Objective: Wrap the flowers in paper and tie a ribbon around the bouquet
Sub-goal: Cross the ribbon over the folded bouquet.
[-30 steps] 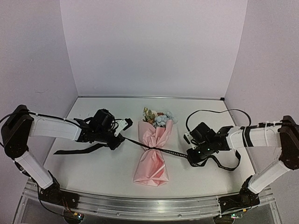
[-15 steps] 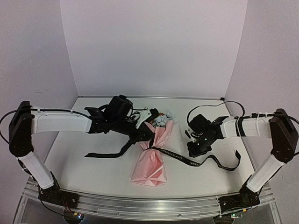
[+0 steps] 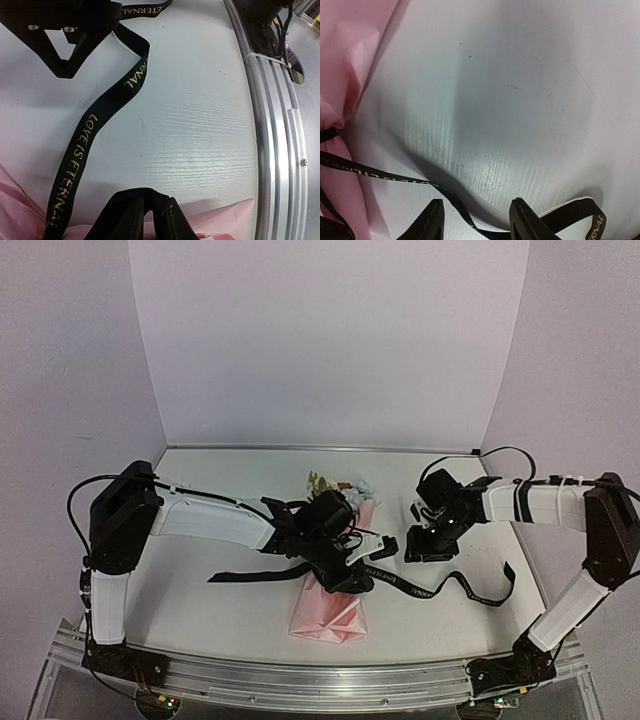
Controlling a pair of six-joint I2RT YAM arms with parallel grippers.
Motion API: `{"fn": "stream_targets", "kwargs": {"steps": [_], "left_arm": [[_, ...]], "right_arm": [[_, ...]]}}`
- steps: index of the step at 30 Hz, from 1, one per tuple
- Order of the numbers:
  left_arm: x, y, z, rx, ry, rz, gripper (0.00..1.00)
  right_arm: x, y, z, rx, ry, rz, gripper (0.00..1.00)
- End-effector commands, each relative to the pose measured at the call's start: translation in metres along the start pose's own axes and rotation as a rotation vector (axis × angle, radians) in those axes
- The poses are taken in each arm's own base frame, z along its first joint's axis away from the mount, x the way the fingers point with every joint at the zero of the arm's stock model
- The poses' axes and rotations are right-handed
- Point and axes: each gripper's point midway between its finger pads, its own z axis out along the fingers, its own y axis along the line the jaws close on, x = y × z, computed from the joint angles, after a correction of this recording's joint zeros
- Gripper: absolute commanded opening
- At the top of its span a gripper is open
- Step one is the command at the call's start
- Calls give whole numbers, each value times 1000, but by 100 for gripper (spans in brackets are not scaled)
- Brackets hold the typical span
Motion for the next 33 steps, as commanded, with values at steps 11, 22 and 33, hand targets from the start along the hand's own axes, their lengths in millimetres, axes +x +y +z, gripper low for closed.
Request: {"fn": "stream_targets", "kwargs": {"steps": [11,22,33], "left_arm": [[-48,27,-9,-147,-120,108,21],[-46,23,-2,-106,-100,159,40],[-87,20,-33,-146,-243,185,57]], "right_arm": [[41,-35,-48,127,29,134,54],[77,-60,-47,212,83,220,60],[56,-70,-41,297,2,308,71]]}}
